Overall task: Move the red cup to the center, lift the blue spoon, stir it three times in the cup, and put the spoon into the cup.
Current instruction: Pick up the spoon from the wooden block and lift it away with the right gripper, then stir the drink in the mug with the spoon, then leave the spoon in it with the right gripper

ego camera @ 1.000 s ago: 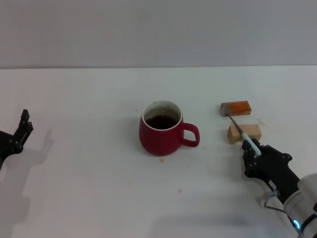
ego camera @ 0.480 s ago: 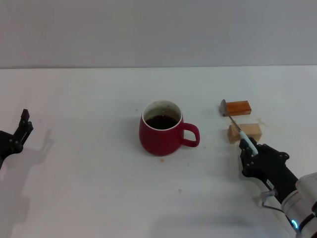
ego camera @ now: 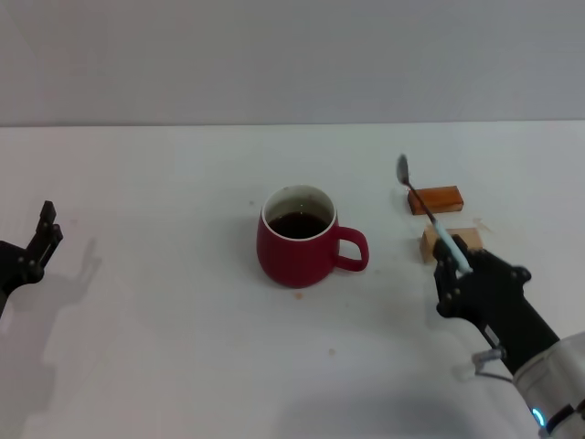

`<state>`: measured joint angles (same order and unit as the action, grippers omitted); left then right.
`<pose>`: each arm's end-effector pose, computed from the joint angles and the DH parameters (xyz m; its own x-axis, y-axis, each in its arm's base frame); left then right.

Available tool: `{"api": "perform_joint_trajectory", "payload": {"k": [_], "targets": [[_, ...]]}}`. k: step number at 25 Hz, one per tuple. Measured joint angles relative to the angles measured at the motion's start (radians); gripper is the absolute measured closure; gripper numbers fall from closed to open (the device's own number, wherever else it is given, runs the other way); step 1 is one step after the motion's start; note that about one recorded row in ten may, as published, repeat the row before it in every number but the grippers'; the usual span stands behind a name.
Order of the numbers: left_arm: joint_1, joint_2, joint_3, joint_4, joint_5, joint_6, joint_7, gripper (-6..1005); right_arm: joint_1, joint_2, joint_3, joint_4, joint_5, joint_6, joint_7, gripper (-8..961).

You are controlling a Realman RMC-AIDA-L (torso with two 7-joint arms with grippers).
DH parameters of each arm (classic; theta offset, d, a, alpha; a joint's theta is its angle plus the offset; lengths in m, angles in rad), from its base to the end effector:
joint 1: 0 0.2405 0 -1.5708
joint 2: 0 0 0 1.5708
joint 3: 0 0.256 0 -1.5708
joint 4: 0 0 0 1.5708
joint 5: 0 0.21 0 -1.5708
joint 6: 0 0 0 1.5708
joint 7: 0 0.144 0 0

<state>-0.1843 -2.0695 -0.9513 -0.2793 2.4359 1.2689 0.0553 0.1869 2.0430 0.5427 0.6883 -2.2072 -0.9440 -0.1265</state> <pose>-0.3587 0.2606 -0.0075 0.8072 -0.0708 0.5861 0.5843 -0.0465 -0.8102 0.2761 0.2604 -0.0997 0.6845 -0.1264 -0.7180 -0.7063 -0.3591 -0.6101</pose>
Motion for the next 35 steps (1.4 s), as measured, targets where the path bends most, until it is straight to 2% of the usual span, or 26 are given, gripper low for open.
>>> {"api": "perform_joint_trajectory", "payload": {"k": [3,4,5,6,8,9,11,13,14,15,16,18,19,20,22,24,25,29,30,34,35], "targets": [[0.004,0.000,0.001,-0.002,0.000,0.004,0.000,144,-0.025,-0.047,0.019,0.144,0.000,0.054,-0.060,822],[0.005,0.000,0.002,-0.002,0.000,0.005,0.000,144,-0.047,-0.081,0.046,0.255,0.000,0.126,-0.113,822],[0.005,0.000,0.002,-0.001,0.000,0.005,0.000,144,-0.047,-0.081,0.046,0.255,0.000,0.126,-0.113,822],[0.005,0.000,0.002,0.001,0.000,0.006,0.000,144,-0.058,-0.092,0.061,0.302,0.000,0.159,-0.142,822],[0.006,0.000,0.002,0.001,0.000,0.006,0.000,144,-0.092,-0.104,0.110,0.410,0.000,0.263,-0.229,821],[0.008,0.000,0.002,0.003,-0.001,0.008,0.000,144,-0.131,-0.107,0.178,0.525,0.000,0.396,-0.320,821],[0.009,0.000,0.002,0.003,-0.001,0.012,0.000,144,-0.146,-0.106,0.206,0.568,0.000,0.446,-0.350,821],[0.012,-0.001,0.002,0.002,-0.002,0.016,0.000,144,-0.185,-0.092,0.277,0.676,0.000,0.603,-0.432,821],[0.015,-0.001,0.002,-0.001,-0.002,0.017,0.000,144,-0.221,-0.072,0.340,0.764,0.000,0.733,-0.500,821],[0.016,0.000,0.002,-0.003,-0.003,0.018,0.000,144,-0.236,-0.059,0.370,0.802,-0.002,0.794,-0.525,821],[0.016,0.000,0.002,-0.003,-0.003,0.018,0.000,144,-0.236,-0.059,0.370,0.802,-0.002,0.794,-0.525,821],[0.017,0.000,0.002,-0.003,-0.004,0.018,0.000,144,-0.268,-0.018,0.446,0.880,-0.026,0.945,-0.557,821],[0.017,0.000,0.002,-0.003,-0.005,0.018,0.000,144,-0.291,0.025,0.522,0.950,-0.078,1.087,-0.562,821],[0.017,0.000,0.002,-0.002,-0.005,0.018,0.000,144,-0.291,0.025,0.522,0.950,-0.078,1.087,-0.562,821],[0.018,0.000,0.002,-0.002,-0.006,0.018,0.000,144,-0.294,0.038,0.562,1.007,-0.124,1.184,-0.540,821],[0.018,0.000,0.001,0.000,-0.006,0.018,0.000,144,-0.270,0.030,0.589,1.064,-0.163,1.283,-0.471,821],[0.018,0.000,-0.001,0.002,-0.006,0.018,0.000,144,-0.270,0.030,0.589,1.064,-0.163,1.283,-0.471,821],[0.017,0.000,-0.004,0.002,-0.006,0.018,0.000,144,-0.198,0.031,0.638,1.154,-0.313,1.505,-0.310,821],[0.017,0.000,-0.005,0.002,-0.006,0.018,0.000,144,-0.198,0.031,0.638,1.154,-0.313,1.505,-0.310,821],[0.014,0.000,-0.006,0.003,-0.006,0.018,0.000,144,-0.141,0.032,0.650,1.228,-0.418,1.676,-0.228,821],[0.013,0.000,-0.006,0.003,-0.006,0.018,0.000,144,-0.141,0.032,0.650,1.228,-0.418,1.676,-0.228,822]]}}
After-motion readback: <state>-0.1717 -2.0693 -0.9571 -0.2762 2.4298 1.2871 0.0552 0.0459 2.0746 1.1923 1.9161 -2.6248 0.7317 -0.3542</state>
